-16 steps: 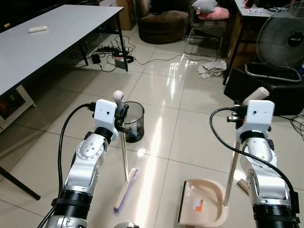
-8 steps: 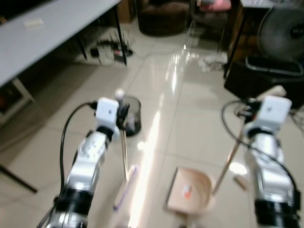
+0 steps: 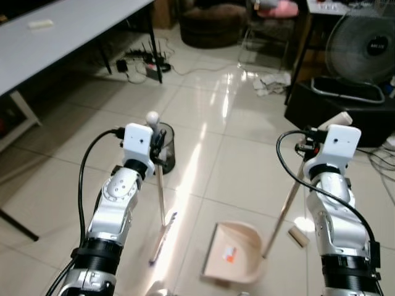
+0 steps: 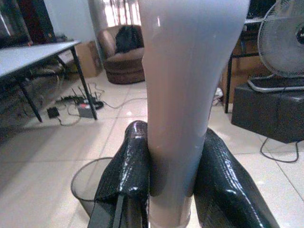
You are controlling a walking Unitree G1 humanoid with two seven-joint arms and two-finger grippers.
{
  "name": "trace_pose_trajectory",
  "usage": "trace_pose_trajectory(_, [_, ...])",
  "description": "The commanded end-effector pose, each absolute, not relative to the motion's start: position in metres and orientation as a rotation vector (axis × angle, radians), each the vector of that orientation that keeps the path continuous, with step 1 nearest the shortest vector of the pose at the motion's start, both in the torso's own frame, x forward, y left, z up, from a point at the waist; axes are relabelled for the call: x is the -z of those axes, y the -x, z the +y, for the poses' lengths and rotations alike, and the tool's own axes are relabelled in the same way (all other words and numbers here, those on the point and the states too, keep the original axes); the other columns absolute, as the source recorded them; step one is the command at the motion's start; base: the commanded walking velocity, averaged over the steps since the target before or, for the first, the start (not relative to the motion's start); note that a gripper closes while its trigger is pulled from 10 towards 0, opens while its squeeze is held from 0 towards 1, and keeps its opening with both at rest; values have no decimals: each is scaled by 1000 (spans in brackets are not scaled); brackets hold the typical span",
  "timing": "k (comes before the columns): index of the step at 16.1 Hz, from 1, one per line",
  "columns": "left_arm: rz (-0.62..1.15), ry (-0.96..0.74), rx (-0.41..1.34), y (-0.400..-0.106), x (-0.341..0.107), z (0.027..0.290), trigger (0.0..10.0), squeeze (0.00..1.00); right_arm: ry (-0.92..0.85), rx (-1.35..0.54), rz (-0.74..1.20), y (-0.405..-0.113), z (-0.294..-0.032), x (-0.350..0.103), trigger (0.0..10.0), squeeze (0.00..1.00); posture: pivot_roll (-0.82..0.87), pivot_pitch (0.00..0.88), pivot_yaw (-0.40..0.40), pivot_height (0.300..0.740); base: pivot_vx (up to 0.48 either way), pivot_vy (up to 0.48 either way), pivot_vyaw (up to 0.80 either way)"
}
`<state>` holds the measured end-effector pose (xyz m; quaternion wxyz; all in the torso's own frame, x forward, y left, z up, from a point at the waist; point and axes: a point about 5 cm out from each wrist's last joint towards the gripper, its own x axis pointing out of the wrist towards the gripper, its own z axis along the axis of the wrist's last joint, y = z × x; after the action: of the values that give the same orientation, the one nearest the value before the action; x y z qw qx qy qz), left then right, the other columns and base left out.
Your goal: Sweep floor
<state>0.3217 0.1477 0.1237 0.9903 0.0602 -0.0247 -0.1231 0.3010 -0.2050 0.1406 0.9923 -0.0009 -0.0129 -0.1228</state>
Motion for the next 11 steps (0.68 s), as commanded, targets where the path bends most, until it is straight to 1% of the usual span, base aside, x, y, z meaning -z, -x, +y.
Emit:
trace_pose_trajectory(1, [-84,-141,241,-323,-129,150,10000,0,5,246,-63,-304,-205,-147,10000,0,13,0,29,740,0,0,0])
trace_pose_trajectory(2, [-78,-142,244,-324,-130,150,10000,0,12,241,-65,-306,-203,-147,10000,0,16,15,35,740,0,0,0])
trace_pose_trajectory(4, [-66,-142,237,-321,-125,151,10000,0,18,218,-77,-304,-196,-147,10000,0,8,10,53,740,0,0,0])
trace_pose_trajectory(6, [-60,-153,252,-318,-122,150,10000,0,15,222,-82,-302,-195,-146,10000,0,1,2,62,740,0,0,0])
trace_pose_trajectory(8, [-60,-121,265,-321,-124,144,10000,0,17,226,-85,-300,-197,-146,10000,0,-3,11,53,740,0,0,0])
trace_pose_trajectory(11, [-67,-123,263,-323,-126,141,10000,0,29,218,-93,-303,-198,-150,10000,0,2,15,51,740,0,0,0])
